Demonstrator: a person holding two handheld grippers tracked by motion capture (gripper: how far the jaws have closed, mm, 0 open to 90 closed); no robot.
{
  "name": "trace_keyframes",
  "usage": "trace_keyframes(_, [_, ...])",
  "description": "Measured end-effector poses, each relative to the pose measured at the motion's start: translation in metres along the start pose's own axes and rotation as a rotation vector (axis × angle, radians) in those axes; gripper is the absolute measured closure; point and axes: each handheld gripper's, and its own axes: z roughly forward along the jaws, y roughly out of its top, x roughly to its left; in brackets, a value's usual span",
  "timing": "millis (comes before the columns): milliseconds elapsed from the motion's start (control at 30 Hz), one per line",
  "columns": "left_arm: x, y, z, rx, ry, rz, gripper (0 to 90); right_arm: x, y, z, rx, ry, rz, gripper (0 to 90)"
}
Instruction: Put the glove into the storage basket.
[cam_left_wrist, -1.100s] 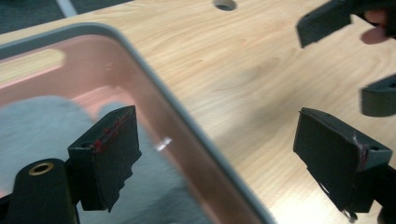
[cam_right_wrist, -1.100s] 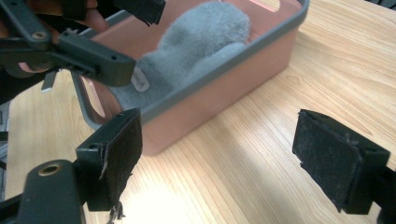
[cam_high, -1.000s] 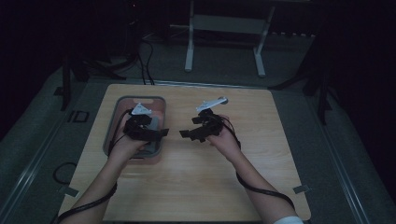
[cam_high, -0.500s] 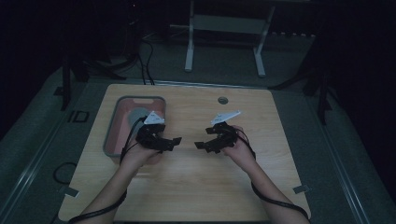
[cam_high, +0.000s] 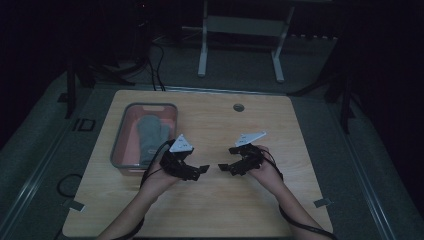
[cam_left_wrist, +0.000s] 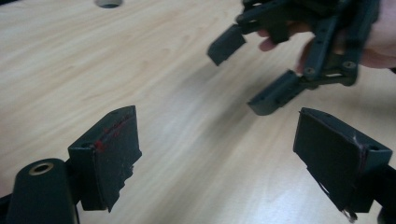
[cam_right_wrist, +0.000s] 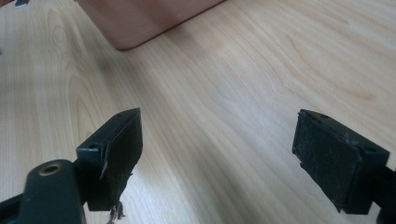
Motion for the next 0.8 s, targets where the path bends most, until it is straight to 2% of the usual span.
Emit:
trace_keyframes(67, [-0.002, -0.002, 0.002, 0.005, -0.005, 0.006, 14.9, 0.0, -0.002, 0.0, 0.003, 0.0, -0.001, 16.0])
trace_keyframes(200, [-0.01, -0.012, 0.012, 0.019, -0.046, 0.018, 14.9, -0.001, -0.014, -0.002, 0.019, -0.004, -0.007, 16.0])
trace_keyframes(467, [-0.021, -0.028, 0.029, 0.034, -0.125, 0.052, 14.9, -0.002, -0.036, -0.006, 0.019, 0.001, -0.01, 16.0])
trace_keyframes(567, [-0.024, -0.033, 0.035, 0.049, -0.137, 0.061, 14.9, -0.001, -0.045, -0.007, 0.029, 0.004, -0.01, 16.0])
trace_keyframes(800, [-0.029, -0.043, 0.042, 0.045, -0.152, 0.062, 14.9, 0.002, -0.062, -0.016, 0.026, -0.001, -0.016, 16.0])
